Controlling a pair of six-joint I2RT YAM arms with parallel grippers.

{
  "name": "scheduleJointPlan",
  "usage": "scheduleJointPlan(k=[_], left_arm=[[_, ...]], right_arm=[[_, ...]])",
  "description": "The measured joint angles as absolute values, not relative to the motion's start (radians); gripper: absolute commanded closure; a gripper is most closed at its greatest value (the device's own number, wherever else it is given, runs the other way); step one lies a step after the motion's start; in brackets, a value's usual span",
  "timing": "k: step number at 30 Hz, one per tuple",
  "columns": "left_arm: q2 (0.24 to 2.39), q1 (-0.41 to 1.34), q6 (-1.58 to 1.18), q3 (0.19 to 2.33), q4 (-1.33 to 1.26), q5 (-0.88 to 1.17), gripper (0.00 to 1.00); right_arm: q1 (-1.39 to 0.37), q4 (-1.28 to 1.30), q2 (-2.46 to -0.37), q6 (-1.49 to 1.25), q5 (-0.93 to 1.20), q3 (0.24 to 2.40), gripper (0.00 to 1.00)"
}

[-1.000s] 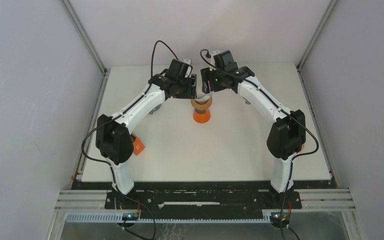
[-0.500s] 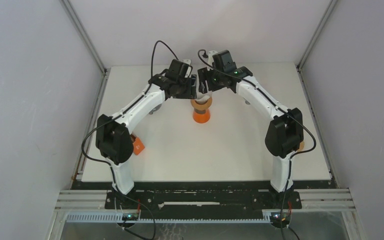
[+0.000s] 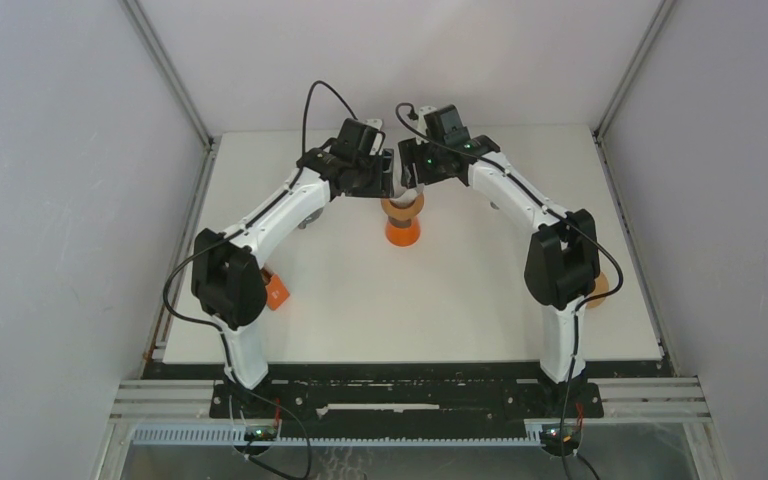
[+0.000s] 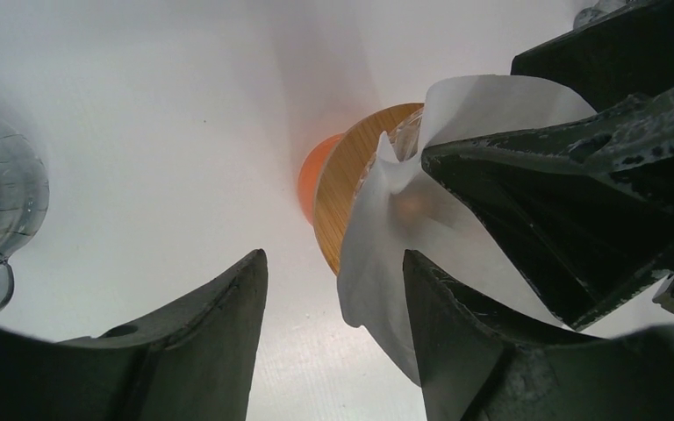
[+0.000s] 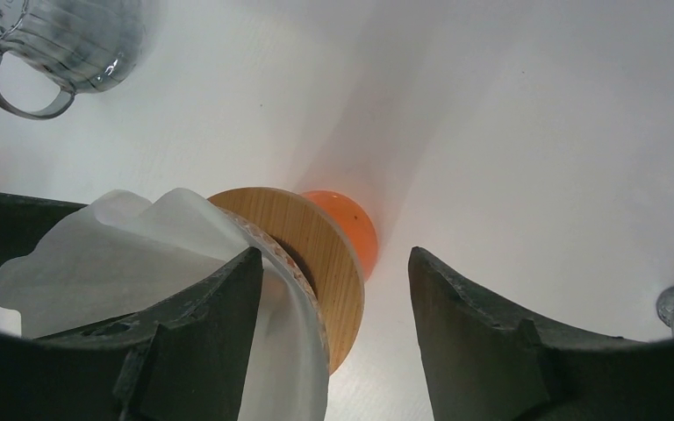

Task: Place the coffee filter in the dripper
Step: Place the coffee filter in the coffee dripper.

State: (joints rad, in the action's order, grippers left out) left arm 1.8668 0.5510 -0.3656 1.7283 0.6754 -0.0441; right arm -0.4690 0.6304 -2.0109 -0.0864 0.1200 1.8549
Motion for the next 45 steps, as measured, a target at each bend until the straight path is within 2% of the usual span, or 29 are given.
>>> scheduleJointPlan(k=[14,29,45], left_arm=[[1.861,0.547,-0.378,1.724,0.658,-0.046,0.32],[1.833,0.543,-0.393,1.674,0.619,-0.041,0.36],[1.833,0.543,-0.392,1.674,0.62,-0.033,0.34]], right_arm=[[-0.484,0.633,-2.011,-0.086,0.059,1.854,0.3],[-0.498,0.641,-2.016,-0.081,0.026,1.846,0.29],[-0.494,0.644,-2.018,-0.083,0.028,1.845,0.29]])
